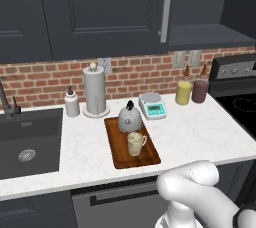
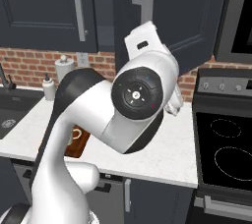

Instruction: Pick the kettle from the counter and place it on the tray. Then pick the mug from the cabinet and place it on the tray. Then close the cabinet doors.

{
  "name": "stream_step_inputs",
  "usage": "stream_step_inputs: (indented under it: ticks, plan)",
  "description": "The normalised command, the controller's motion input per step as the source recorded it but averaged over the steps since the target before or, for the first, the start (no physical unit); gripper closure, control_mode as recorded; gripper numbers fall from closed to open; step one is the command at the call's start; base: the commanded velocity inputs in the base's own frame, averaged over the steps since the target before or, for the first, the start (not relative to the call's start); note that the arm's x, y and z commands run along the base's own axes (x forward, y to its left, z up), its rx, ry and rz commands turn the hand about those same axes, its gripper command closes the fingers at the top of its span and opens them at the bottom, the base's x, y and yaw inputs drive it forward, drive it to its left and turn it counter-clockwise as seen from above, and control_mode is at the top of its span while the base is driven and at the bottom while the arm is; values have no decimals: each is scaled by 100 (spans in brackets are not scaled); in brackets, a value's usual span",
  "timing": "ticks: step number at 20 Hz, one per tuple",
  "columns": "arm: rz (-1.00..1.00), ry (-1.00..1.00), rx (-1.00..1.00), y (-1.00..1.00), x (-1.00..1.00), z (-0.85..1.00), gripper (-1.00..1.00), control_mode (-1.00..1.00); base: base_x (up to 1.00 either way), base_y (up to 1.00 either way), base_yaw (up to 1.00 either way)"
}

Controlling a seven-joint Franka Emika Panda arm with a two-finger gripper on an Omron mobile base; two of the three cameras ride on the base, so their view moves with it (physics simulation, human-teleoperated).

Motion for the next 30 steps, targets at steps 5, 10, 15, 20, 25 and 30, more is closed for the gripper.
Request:
stream_step_inputs:
  ticks: [5,10,15,20,25,30]
  plan:
    - [14,0,-5,81,64,-20,-100,-100,0,0,0]
    - [14,0,0,68,80,-11,-100,-100,0,0,0]
    - [11,0,0,44,98,-1,-100,-100,0,0,0]
    - [4,1,0,36,100,-1,-100,-100,0,0,0]
    - [1,11,6,16,100,-12,-100,-100,0,0,0]
    - [0,17,0,1,100,-20,-100,-100,0,0,0]
